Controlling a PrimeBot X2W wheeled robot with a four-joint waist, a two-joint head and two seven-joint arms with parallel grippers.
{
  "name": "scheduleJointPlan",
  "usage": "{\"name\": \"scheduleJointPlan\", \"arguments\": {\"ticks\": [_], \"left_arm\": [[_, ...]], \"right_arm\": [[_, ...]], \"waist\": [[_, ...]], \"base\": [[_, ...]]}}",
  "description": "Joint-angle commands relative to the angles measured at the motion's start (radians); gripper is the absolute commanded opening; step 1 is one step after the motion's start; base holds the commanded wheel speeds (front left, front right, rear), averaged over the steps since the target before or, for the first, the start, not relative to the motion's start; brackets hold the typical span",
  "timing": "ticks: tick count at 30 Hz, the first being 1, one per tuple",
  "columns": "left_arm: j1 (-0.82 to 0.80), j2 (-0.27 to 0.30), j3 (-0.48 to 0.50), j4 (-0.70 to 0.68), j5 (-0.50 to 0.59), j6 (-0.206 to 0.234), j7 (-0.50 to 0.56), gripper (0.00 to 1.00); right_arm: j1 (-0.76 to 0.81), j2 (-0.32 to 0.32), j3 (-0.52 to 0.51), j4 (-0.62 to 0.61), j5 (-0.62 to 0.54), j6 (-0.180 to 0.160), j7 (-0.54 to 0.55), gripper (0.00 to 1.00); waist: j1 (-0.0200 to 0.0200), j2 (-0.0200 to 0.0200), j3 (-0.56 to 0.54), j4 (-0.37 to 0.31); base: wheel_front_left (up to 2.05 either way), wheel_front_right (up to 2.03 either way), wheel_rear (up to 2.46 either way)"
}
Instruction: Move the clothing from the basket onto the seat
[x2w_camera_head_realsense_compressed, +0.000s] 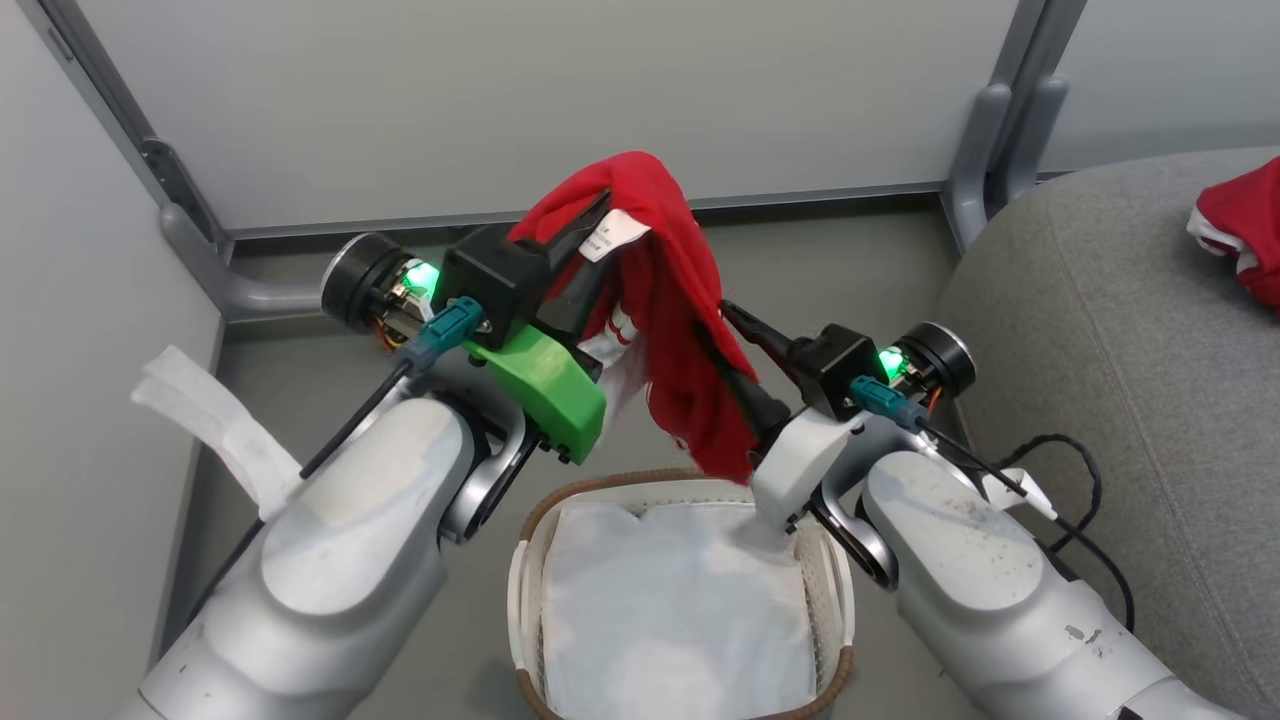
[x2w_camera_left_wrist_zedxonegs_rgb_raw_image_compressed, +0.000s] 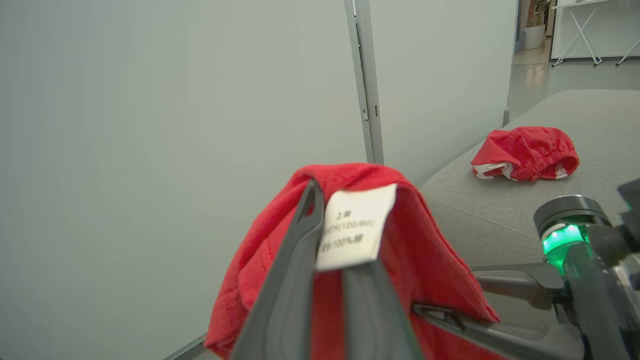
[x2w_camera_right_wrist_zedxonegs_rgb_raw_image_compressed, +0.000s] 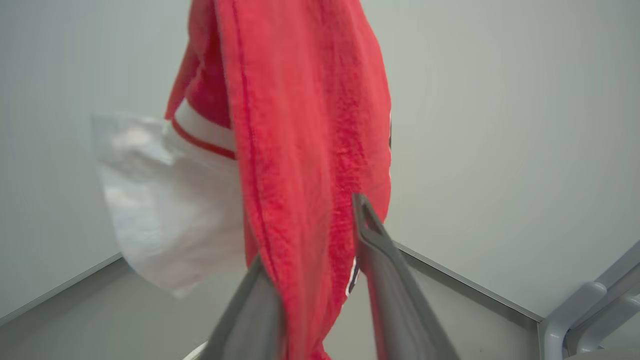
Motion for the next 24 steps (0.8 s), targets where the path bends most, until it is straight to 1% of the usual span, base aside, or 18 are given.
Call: {"name": "scheduleJointPlan", "arguments": {"ticks": [1,10,15,16,17,18,19,24], "left_arm": [[0.017,0.008,0.009,-0.011,-0.008,0.006,-0.003,0.0],[0.073,0.025,0.017,-0.048,-0.027,0.034,-0.031,0.0],[0.111,0.021,0.019,-0.047,-0.039,0.049,-0.053,0.0],[0.12,0.02,0.018,-0.045,-0.038,0.053,-0.062,0.22],[0.13,0.018,0.017,-0.042,-0.04,0.055,-0.068,0.48],[0.141,0.017,0.016,-0.039,-0.042,0.058,-0.075,0.89],[0.15,0.016,0.015,-0.037,-0.045,0.06,-0.079,1.0],[0.198,0.008,0.012,-0.017,-0.051,0.072,-0.114,1.0]], "right_arm": [[-0.016,-0.005,-0.006,0.004,-0.008,-0.001,0.0,0.0],[-0.036,-0.004,-0.048,-0.007,-0.048,-0.001,0.0,0.0],[-0.034,-0.004,-0.074,-0.018,-0.063,-0.001,0.0,0.0],[-0.033,-0.004,-0.079,-0.02,-0.066,-0.001,0.0,0.0],[-0.031,-0.004,-0.084,-0.022,-0.068,-0.001,0.0,0.0],[-0.03,-0.004,-0.091,-0.024,-0.072,-0.001,0.0,0.0],[-0.029,-0.004,-0.096,-0.026,-0.074,-0.001,0.0,0.0],[-0.035,-0.004,-0.128,-0.032,-0.092,-0.001,0.0,0.0]], "waist": [[0.0001,0.0,0.006,-0.004],[0.0001,0.0,0.026,-0.016],[0.0001,0.0,0.027,-0.019],[0.0001,0.0,0.026,-0.02],[0.0001,0.0,0.025,-0.02],[0.0001,0.0,0.024,-0.02],[0.0001,0.0,0.024,-0.02],[0.0001,0.0,0.022,-0.019]], "base": [[0.0,0.0,0.0],[0.0,0.0,0.0],[0.0,0.0,0.0],[0.0,0.0,0.0],[0.0,0.0,0.0],[0.0,0.0,0.0],[0.0,0.0,0.0],[0.0,0.0,0.0]]}}
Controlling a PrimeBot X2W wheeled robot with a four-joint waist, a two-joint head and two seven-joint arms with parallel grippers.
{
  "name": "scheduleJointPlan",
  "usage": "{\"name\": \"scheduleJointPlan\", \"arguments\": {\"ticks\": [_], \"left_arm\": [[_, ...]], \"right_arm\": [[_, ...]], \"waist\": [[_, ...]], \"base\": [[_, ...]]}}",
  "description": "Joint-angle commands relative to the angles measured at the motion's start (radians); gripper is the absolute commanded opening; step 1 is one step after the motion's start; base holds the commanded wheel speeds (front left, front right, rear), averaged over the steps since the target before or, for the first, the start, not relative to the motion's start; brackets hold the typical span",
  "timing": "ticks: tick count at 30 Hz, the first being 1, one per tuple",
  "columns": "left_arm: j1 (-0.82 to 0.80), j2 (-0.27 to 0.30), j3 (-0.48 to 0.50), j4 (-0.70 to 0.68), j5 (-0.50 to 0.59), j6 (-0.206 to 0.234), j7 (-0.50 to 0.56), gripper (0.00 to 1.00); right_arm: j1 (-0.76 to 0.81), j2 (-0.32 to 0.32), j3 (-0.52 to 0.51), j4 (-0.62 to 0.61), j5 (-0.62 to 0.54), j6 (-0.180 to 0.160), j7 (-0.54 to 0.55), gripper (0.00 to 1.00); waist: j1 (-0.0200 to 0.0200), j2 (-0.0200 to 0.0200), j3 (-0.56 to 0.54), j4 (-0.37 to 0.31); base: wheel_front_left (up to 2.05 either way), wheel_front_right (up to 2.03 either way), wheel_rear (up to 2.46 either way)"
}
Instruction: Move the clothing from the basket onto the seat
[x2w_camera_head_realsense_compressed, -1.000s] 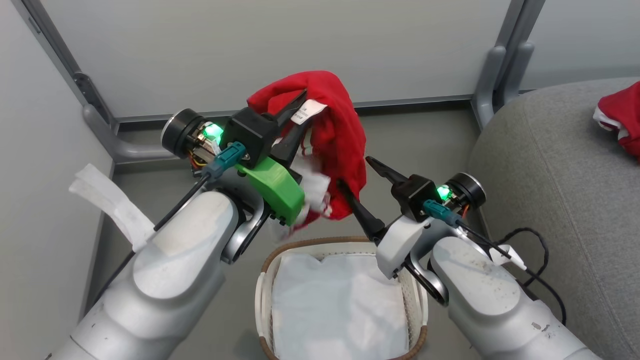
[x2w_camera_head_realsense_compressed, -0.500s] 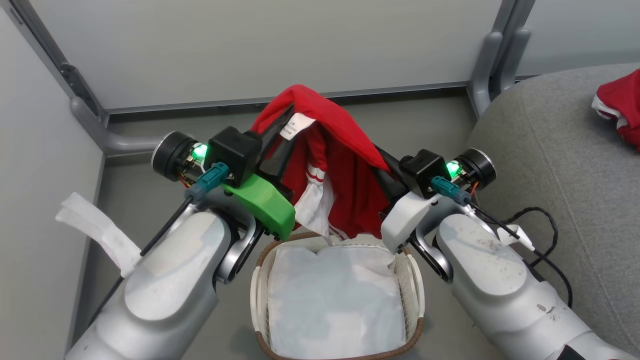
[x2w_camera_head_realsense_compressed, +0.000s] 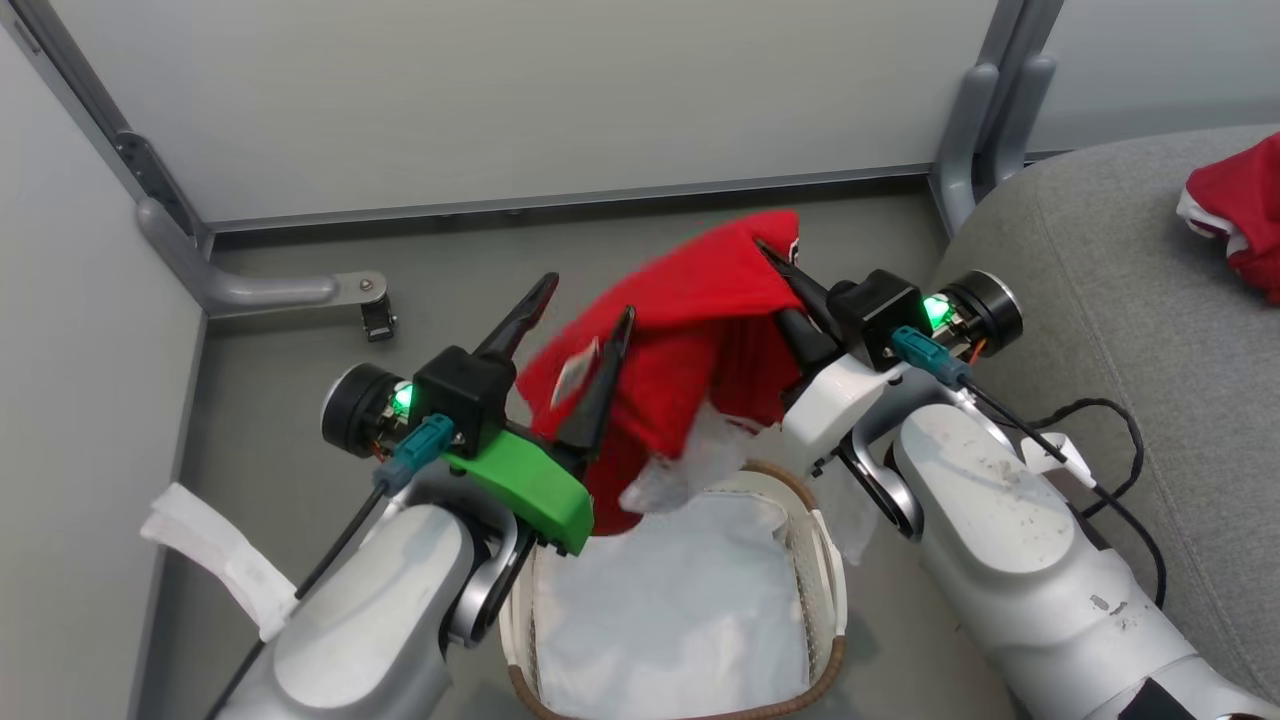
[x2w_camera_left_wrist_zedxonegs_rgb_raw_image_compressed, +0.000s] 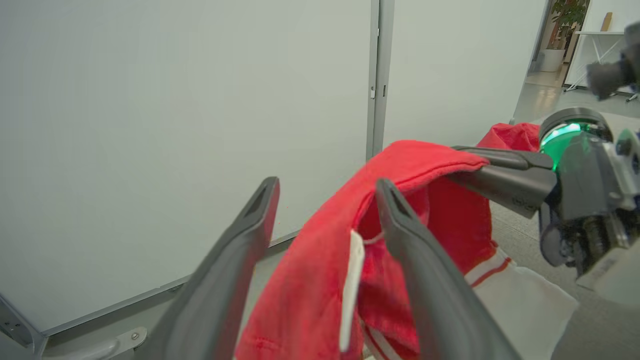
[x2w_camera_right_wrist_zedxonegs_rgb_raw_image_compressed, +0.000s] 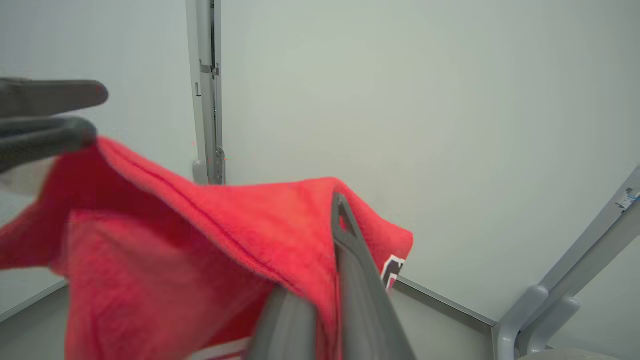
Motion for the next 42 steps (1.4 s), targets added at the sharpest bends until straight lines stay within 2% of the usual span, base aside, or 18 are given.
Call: {"name": "scheduleJointPlan", "arguments": {"ticks": [1,14,24,32,42], "left_arm": [[0.024,0.0,-0.006,0.01,0.003,0.005,-0.008,1.0],[0.146,-0.024,-0.041,0.046,0.02,0.006,-0.067,1.0],[0.189,-0.045,-0.034,0.071,0.041,-0.021,-0.078,1.0],[0.213,-0.056,-0.008,0.046,0.084,-0.029,-0.077,1.0],[0.171,-0.058,0.007,0.044,0.133,-0.047,-0.077,1.0]], "right_arm": [[-0.007,-0.004,-0.01,-0.006,-0.006,-0.001,0.0,0.0],[0.031,-0.004,-0.117,-0.034,-0.081,-0.001,0.0,0.0],[0.07,-0.004,-0.176,-0.059,-0.111,-0.001,0.0,0.0],[0.079,-0.004,-0.205,-0.086,-0.147,-0.001,-0.001,0.0],[0.101,-0.003,-0.244,-0.147,-0.166,-0.001,-0.001,0.0]], "waist": [[0.0,0.0,0.0,0.0],[0.0,0.0,-0.006,-0.038],[0.0,0.0,-0.005,-0.094],[0.0,0.0,0.018,-0.199],[0.0,0.0,0.096,-0.382]], "base": [[0.0,0.0,0.0],[0.0,0.0,0.0],[0.0,0.0,0.0],[0.0,0.0,0.0],[0.0,0.0,0.0]]}}
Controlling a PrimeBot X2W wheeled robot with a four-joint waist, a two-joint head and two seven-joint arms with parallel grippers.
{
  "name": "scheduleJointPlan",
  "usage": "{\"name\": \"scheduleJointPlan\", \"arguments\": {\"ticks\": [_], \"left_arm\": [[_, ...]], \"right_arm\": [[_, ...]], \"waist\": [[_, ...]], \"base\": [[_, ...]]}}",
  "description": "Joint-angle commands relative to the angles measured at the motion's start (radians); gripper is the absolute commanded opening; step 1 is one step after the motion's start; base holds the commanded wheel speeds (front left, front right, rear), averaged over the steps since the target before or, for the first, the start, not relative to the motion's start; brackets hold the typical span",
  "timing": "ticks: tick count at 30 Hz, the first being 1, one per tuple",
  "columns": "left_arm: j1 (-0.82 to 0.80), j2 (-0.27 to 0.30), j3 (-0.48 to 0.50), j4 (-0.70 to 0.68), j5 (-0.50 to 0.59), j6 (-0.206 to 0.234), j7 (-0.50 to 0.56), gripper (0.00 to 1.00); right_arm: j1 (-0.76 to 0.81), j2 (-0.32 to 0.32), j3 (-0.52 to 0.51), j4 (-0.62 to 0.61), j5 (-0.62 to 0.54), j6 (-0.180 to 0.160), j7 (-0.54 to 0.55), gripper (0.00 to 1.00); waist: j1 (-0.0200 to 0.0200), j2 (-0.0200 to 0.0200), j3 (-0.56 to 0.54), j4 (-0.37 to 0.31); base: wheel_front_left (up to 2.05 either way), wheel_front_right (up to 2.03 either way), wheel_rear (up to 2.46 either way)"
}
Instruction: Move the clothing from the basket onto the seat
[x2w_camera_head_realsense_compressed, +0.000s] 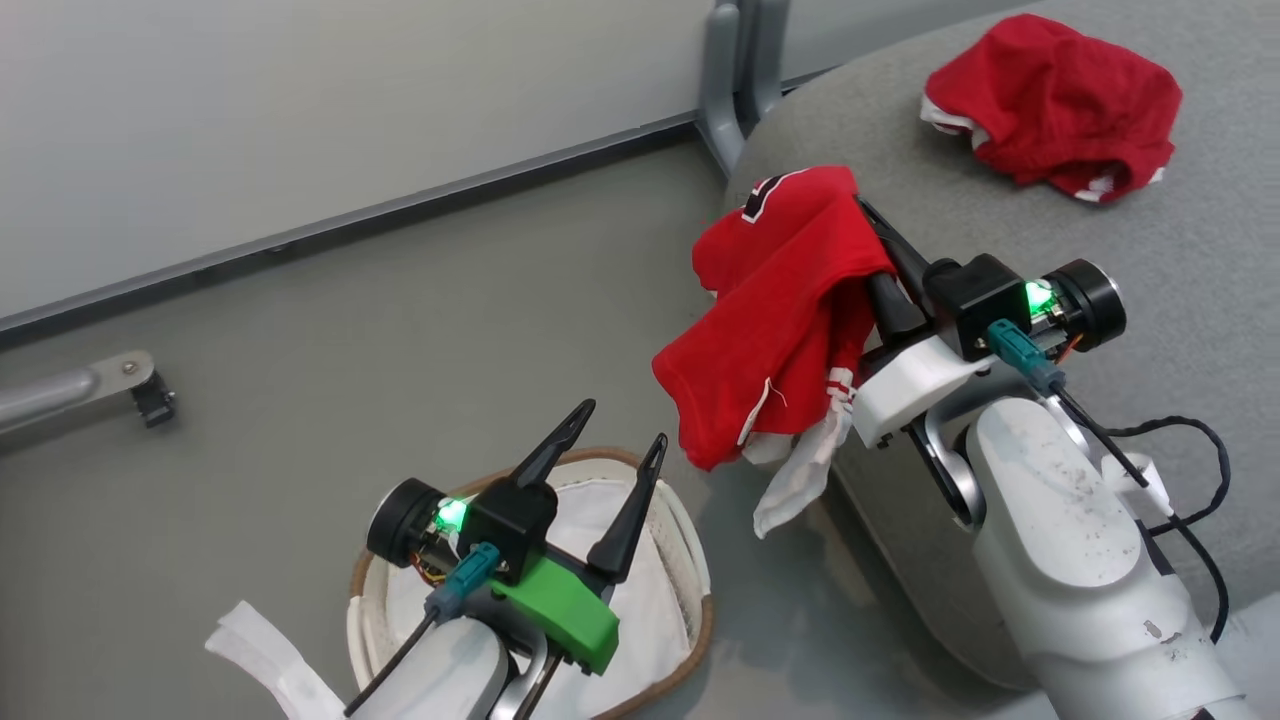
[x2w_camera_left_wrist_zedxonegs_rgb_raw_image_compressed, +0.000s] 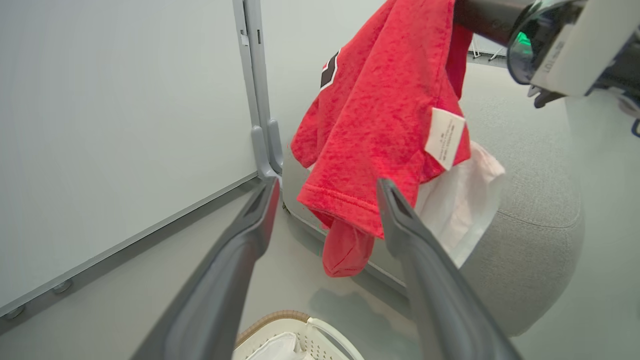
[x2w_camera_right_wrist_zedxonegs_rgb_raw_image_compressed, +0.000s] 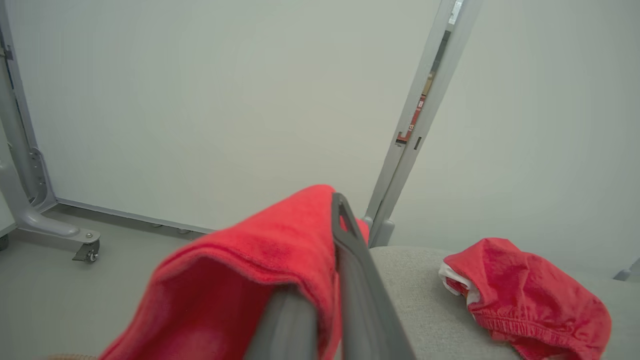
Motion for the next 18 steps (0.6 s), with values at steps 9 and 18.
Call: {"name": "scheduleJointPlan", "arguments": {"ticks": [9,18], "left_arm": [[-0.052,0.008,0.007,0.009,0.031,-0.017,-0.001,1.0],[-0.087,0.004,-0.003,0.004,0.054,-0.02,-0.001,1.0]], "right_arm": [[0.038,-0.002,-0.047,-0.035,-0.008,-0.001,-0.001,0.0],[0.045,-0.002,-0.127,-0.053,-0.021,-0.001,-0.001,0.0]], "waist": [[0.0,-0.0001,0.112,-0.188],[0.0,-0.0001,0.166,-0.174]], "base": [[0.0,0.0,0.0],[0.0,0.0,0.0]]}}
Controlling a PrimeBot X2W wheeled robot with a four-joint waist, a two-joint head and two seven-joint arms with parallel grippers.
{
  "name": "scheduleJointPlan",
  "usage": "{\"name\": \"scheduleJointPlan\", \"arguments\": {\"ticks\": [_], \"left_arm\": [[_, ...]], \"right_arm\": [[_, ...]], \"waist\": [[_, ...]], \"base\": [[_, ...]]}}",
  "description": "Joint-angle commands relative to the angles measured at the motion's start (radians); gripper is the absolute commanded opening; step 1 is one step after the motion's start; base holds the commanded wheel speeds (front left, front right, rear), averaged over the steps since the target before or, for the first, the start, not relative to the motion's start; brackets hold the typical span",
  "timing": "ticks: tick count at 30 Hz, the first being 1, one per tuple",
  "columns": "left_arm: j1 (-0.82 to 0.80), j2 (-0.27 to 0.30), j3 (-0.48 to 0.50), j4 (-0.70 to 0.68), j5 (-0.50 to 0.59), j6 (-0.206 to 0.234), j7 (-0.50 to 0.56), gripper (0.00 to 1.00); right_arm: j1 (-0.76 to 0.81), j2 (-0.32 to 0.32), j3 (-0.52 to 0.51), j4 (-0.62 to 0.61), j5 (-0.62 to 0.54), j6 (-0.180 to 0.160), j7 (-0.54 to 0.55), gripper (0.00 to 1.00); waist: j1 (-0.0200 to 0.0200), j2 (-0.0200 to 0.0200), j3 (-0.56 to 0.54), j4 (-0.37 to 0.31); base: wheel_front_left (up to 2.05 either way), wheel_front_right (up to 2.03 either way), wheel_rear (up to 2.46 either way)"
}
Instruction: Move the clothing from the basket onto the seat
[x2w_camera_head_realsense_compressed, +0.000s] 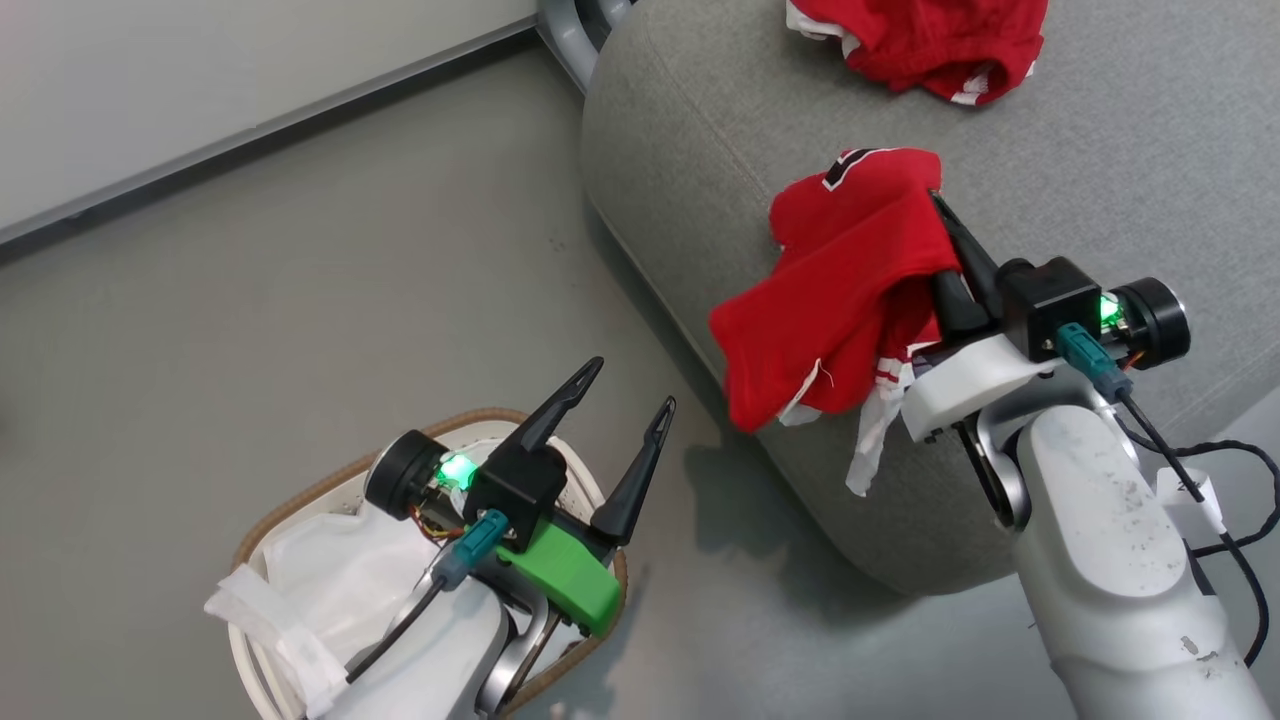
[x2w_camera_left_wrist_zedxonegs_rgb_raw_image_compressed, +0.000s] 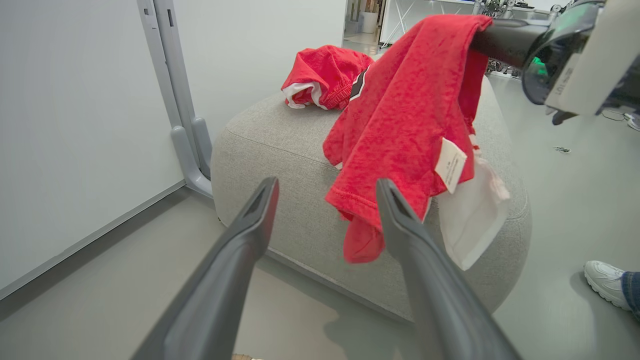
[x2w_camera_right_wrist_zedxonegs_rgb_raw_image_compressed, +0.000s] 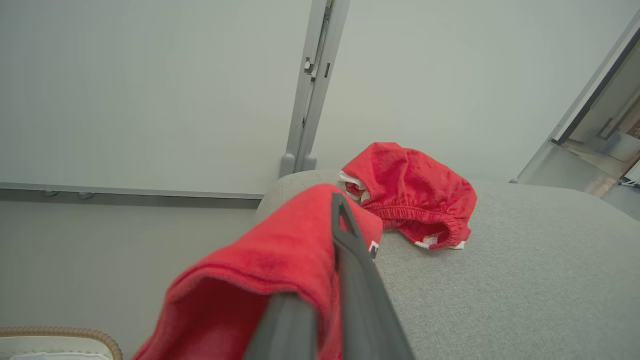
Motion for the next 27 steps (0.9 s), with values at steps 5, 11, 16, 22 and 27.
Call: {"name": "scheduleJointPlan", "arguments": {"ticks": [5,11,16,22,27], "left_arm": [[-0.028,0.014,0.001,-0.012,0.017,0.001,-0.001,1.0],[-0.052,0.015,-0.008,-0.031,0.031,0.003,0.004,1.0],[-0.085,0.016,-0.012,-0.052,0.043,0.006,0.011,1.0],[-0.131,0.007,-0.021,-0.086,0.061,0.01,0.013,1.0],[-0.168,0.005,-0.032,-0.106,0.083,0.006,0.017,1.0]], "right_arm": [[-0.106,-0.034,-0.047,0.012,-0.007,-0.001,-0.001,0.0],[-0.326,-0.142,-0.093,0.03,-0.009,-0.001,0.034,0.0],[-0.537,-0.282,-0.138,0.013,-0.017,-0.001,0.116,0.0],[-0.732,-0.48,-0.195,0.023,-0.025,-0.001,0.223,0.0],[-0.788,-0.604,-0.234,0.077,-0.007,-0.001,0.283,0.0]], "waist": [[0.0,-0.0001,0.063,0.037],[0.0,-0.0001,0.131,0.101],[0.0,-0.0001,0.207,0.172],[0.0,-0.0001,0.302,0.265],[0.0,-0.0001,0.377,0.322]], "base": [[0.0,0.0,0.0],[0.0,0.0,0.0],[0.0,0.0,0.0],[0.0,0.0,0.0],[0.0,0.0,0.0]]}}
